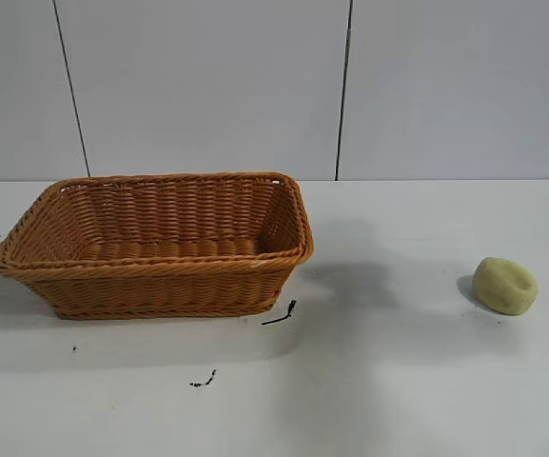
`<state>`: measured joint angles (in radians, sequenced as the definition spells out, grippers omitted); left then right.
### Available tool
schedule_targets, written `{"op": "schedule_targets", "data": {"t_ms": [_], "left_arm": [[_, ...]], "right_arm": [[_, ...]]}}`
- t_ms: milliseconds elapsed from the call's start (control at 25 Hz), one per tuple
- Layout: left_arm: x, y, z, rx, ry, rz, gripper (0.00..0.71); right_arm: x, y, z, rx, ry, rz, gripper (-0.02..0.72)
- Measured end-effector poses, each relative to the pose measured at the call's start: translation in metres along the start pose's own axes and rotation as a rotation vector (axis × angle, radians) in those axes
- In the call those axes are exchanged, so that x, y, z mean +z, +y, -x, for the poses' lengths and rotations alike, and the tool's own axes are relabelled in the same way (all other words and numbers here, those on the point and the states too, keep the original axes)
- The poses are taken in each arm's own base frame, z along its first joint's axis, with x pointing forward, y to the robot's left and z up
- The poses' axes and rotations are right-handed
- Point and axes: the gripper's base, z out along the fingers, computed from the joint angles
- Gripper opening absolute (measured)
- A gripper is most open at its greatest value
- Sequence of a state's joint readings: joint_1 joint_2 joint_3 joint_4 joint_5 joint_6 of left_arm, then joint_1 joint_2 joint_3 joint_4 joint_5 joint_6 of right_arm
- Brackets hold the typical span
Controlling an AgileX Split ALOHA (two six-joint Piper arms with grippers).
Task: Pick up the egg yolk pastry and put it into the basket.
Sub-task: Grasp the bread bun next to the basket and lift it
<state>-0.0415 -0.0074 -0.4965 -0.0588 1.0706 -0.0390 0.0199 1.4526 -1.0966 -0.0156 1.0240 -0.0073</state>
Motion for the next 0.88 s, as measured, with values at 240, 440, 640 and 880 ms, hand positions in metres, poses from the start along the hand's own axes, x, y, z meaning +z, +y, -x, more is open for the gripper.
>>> {"op": "schedule_targets", "data": {"t_ms": [240,440,640,880], "left_arm": [[0.000,0.000,0.000,0.000,0.000,0.000,0.695],[0.000,0.000,0.000,0.000,0.000,0.000,0.695],[0.000,0.000,0.000,0.000,0.000,0.000,0.695],[0.000,0.000,0.000,0.000,0.000,0.000,0.695]], "right_arm": [[0.039,0.001,0.049,0.007,0.048,0.014,0.677],[0.067,0.001,0.069,0.004,0.062,0.014,0.677],[0.109,0.002,0.075,0.003,0.108,0.015,0.677],[0.152,0.002,0.077,0.003,0.121,0.015,0.677]]}}
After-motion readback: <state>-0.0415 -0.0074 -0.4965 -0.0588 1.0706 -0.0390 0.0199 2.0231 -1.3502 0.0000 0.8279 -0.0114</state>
